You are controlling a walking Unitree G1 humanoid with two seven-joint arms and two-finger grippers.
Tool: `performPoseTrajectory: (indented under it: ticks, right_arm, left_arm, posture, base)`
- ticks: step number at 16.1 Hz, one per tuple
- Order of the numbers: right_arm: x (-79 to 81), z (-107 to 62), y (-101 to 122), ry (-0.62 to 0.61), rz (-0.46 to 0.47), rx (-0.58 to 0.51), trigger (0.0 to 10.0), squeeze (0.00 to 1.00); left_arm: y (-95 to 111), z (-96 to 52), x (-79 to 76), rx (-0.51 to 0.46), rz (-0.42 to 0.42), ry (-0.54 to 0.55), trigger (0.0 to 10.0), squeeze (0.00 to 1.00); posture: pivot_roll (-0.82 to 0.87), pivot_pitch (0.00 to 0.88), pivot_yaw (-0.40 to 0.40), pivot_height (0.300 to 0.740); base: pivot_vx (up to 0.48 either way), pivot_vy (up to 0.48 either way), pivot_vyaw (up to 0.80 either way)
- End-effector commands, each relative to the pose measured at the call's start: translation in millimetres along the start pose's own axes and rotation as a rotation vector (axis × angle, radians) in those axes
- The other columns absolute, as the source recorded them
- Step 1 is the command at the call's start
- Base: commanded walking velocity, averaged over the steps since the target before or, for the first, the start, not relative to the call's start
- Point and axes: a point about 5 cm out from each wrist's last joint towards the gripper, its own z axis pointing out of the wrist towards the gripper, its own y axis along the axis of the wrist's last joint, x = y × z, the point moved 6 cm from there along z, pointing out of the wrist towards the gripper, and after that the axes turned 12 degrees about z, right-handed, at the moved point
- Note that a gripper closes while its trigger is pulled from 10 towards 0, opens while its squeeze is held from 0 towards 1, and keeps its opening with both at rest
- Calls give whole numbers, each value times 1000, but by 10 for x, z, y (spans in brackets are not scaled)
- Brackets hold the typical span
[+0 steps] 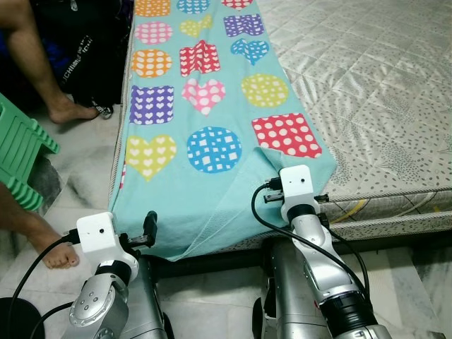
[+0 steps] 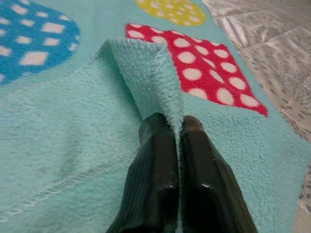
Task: Clean up the room
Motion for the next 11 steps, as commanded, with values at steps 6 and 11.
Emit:
performPoseTrajectory:
  ticks: [6,11]
  right_arm:
    - [-19,-181,42,139,63,-31,0,0]
    - [-249,-357,58,168,139,-25,0,0]
  left_arm:
    - [-51,-25,93,19,15,24,10000,0]
    - [-60,-39,127,26,29,11,10000,0]
  posture:
    - [-17,164,6,482]
    - [-25,163,25,482]
  base:
    - [0,0,0]
    - [0,0,0]
